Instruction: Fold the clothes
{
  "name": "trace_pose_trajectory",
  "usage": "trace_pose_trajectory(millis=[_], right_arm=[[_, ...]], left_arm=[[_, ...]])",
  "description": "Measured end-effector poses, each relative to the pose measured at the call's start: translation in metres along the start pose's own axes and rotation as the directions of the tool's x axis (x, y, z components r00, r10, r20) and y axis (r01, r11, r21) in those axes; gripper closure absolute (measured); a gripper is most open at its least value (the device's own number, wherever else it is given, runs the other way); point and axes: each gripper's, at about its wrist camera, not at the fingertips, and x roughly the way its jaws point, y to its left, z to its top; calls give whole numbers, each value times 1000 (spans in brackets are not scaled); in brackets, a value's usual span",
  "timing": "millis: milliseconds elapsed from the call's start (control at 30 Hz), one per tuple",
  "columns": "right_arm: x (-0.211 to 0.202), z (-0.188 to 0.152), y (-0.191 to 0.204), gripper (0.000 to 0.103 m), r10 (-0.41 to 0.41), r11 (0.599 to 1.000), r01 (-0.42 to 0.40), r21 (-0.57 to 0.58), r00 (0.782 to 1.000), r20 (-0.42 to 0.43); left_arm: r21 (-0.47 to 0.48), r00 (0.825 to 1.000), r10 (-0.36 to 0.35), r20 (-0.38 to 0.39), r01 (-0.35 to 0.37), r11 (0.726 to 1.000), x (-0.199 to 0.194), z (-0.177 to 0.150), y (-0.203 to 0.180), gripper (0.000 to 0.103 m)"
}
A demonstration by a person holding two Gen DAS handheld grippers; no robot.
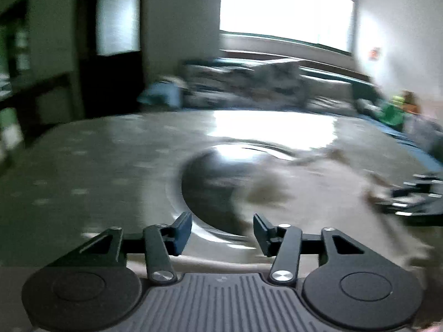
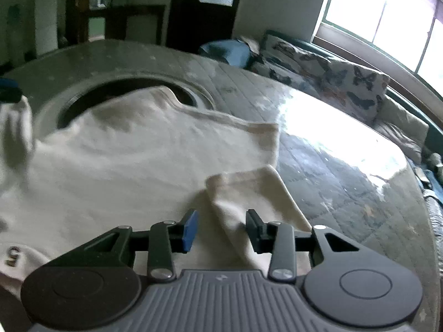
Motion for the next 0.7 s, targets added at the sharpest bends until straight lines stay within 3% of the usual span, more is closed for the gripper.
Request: trace_pose_trajectory(millis=[33, 100, 200, 300, 433, 567, 633, 700], right_arm=[[1, -1, -1, 74, -2, 1000, 2, 6, 1000, 0], [1, -1, -4, 96, -7, 1000, 7, 28, 1000, 9], [-10, -2, -19, 99, -42, 995, 37, 97, 998, 50], [-28, -7, -42, 99, -93, 979, 71, 193, 990, 106], [-60, -29, -82, 100, -217, 926, 153, 345, 964, 154], [-74, -65, -117, 95, -320, 839, 239, 489, 944, 86], [-74, -82, -131, 95, -315, 804, 242, 543, 948, 44], [-74, -88, -135, 94, -265, 808, 189, 559, 962, 57]], left_arm=[[16, 999, -47, -13, 47, 999, 4, 0, -12, 48], [50, 990, -133, -41, 135, 990, 13, -1, -38, 48], [122, 972, -219, -89, 229, 966, 27, -8, -75, 48], [155, 960, -254, -121, 271, 950, 34, -15, -90, 48], [189, 944, -290, -160, 317, 929, 43, -25, -105, 48], [219, 925, -323, -200, 364, 905, 51, -35, -120, 48], [227, 922, -325, -209, 369, 901, 52, -36, -124, 48], [232, 922, -324, -212, 370, 900, 52, -36, -126, 48]])
